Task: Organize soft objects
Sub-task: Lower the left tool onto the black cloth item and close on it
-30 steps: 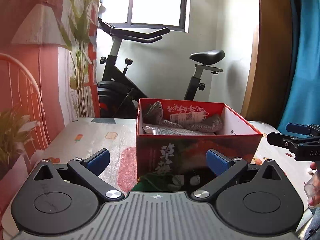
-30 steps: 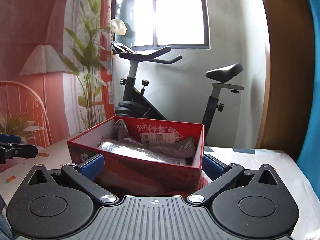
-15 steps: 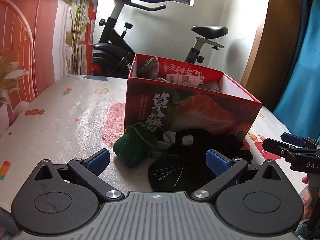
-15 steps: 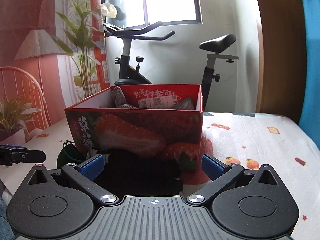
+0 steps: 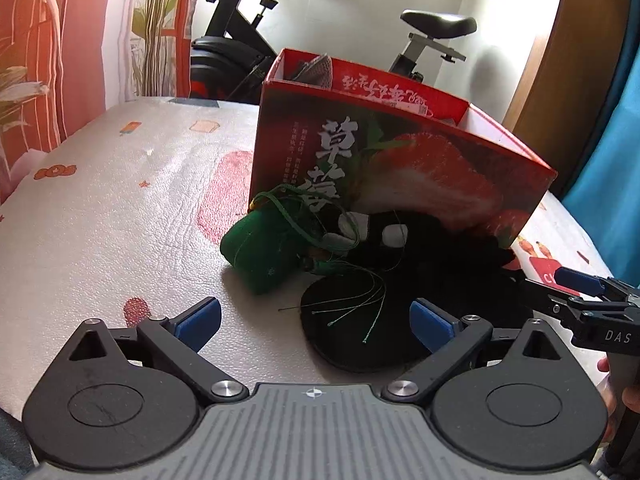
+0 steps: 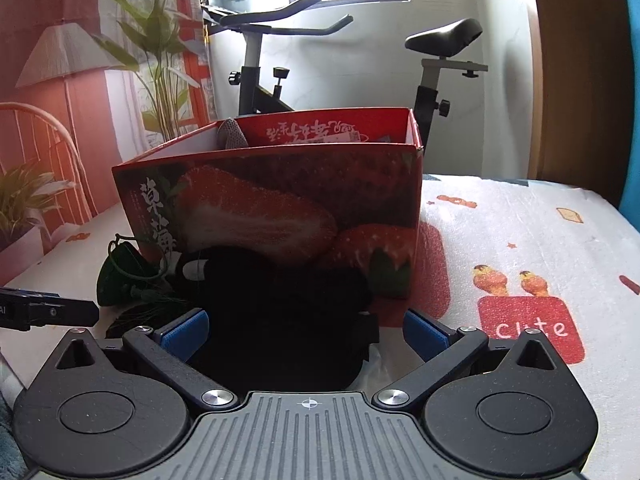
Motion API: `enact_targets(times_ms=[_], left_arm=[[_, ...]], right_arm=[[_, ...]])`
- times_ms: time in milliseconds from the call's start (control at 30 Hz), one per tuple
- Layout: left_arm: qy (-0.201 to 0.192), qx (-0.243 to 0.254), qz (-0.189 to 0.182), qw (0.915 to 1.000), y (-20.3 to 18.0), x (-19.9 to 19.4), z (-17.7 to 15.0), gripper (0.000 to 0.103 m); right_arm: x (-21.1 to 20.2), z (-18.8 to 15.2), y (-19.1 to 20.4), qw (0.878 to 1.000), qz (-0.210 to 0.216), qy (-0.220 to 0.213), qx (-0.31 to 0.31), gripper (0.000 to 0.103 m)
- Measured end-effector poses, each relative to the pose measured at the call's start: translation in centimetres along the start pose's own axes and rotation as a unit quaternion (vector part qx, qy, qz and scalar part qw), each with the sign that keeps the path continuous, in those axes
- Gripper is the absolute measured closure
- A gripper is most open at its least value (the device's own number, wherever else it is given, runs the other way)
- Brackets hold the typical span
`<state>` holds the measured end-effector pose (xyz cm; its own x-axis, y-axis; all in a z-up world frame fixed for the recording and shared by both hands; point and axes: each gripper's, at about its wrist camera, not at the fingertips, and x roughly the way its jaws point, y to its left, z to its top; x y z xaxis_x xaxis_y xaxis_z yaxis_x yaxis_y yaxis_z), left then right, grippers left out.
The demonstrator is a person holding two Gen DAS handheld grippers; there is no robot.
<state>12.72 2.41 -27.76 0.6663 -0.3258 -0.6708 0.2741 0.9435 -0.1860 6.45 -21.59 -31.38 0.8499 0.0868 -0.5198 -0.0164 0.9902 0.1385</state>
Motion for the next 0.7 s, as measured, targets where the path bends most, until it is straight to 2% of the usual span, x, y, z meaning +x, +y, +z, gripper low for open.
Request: enact_targets(times_ms=[67, 133, 267, 367, 700], left_arm=[[0.01, -0.008, -0.009, 0.9999, 0.2, 0.8, 0.0, 0.006], [0.018, -0.015, -0.015, 0.9996, 0.2, 1.5, 0.0, 0.01], [0.035, -0.016, -0.022, 0.999, 0.0, 3.0, -0.1, 0.015], [0.039, -0.015, -0.03, 0.9987, -0.2, 3.5, -0.1, 0.016], [0.05, -0.046, -0.067, 0.9954, -0.8, 4.4, 0.6, 0.016]], right_arm=[[0.8, -0.1, 0.0, 1.0, 0.003, 0.009, 0.0, 0.003], [1.8, -0.3, -0.1, 1.0, 0.003, 0.021, 0.001, 0.009], [3.0, -0.7, -0.4, 0.999, 0.002, 0.036, 0.011, 0.012], [3.2, -0.9, -0.6, 0.999, 0.012, 0.04, 0.015, 0.016], [3.0, -1.0, -0.2, 0.998, 0.029, 0.048, 0.006, 0.017]])
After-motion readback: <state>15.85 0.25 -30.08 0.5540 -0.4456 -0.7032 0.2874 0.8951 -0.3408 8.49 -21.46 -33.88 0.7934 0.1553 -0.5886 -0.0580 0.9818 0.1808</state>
